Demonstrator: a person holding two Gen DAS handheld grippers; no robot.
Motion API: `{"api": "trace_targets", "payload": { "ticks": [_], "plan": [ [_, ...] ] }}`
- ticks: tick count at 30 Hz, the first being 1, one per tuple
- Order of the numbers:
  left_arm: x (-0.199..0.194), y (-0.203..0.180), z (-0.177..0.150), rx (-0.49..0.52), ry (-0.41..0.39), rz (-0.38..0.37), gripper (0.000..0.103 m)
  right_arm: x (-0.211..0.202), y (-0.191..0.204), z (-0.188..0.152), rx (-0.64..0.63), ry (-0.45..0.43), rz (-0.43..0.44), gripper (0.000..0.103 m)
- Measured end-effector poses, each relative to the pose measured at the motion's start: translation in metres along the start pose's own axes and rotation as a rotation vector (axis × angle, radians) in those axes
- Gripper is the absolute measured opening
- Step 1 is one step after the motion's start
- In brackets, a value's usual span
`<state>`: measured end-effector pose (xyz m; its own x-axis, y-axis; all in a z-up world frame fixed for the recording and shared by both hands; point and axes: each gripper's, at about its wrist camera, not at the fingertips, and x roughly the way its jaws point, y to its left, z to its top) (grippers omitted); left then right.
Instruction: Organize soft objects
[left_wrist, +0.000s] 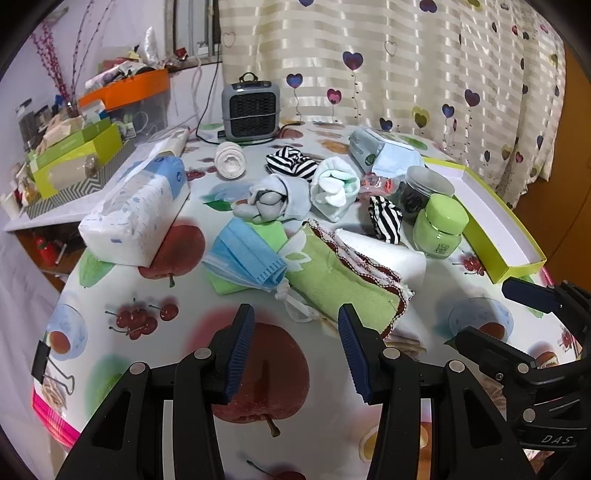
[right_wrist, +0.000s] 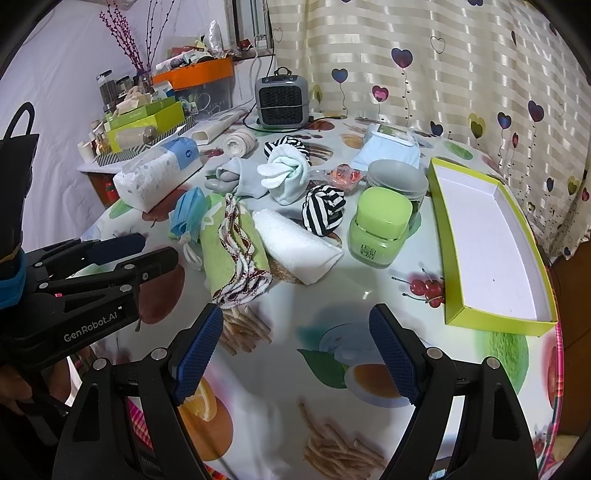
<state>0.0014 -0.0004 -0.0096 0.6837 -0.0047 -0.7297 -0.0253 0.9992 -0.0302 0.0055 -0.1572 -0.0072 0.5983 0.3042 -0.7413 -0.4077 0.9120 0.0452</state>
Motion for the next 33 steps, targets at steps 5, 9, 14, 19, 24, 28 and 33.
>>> {"api": "trace_targets", "payload": {
  "ticks": [5,9,14,19,24,28,33],
  "plan": [
    [0.0001,0.0011,0.001,-0.004,0.0,0.001,0.046,0.0002,0.0005,0.0004,0.002,0.0,-0.002,0.082],
    [0.0001,0.0008,0.0009,-0.001,-0.001,-0.003,0.046,-0.0001,-0.0003,0.0021,0.004,-0.002,0.0,0.082],
    [0.0005,0.0025,0.0041,-0.004,0.001,-0.009,0.046,-0.0002,-0.0038,0.0015,0.007,-0.007,0.006,0.082],
    [0.0011,0.0028,0.0039,-0.002,0.002,-0.002,0.046,-0.0006,-0.0038,0.0015,0.008,-0.01,0.007,0.082],
    [0.0018,0.0017,0.0022,0.0,0.0,0.004,0.046,-0.0012,-0.0044,0.0016,0.006,-0.016,0.011,0.082],
    [0.0032,0.0004,0.0,0.002,0.002,-0.004,0.046,-0.0015,-0.0046,0.0012,0.006,-0.019,0.014,0.082],
    [0.0047,-0.0019,-0.0018,0.007,0.005,-0.011,0.046,-0.0009,-0.0042,0.0017,0.004,-0.022,0.016,0.082]
  ]
}}
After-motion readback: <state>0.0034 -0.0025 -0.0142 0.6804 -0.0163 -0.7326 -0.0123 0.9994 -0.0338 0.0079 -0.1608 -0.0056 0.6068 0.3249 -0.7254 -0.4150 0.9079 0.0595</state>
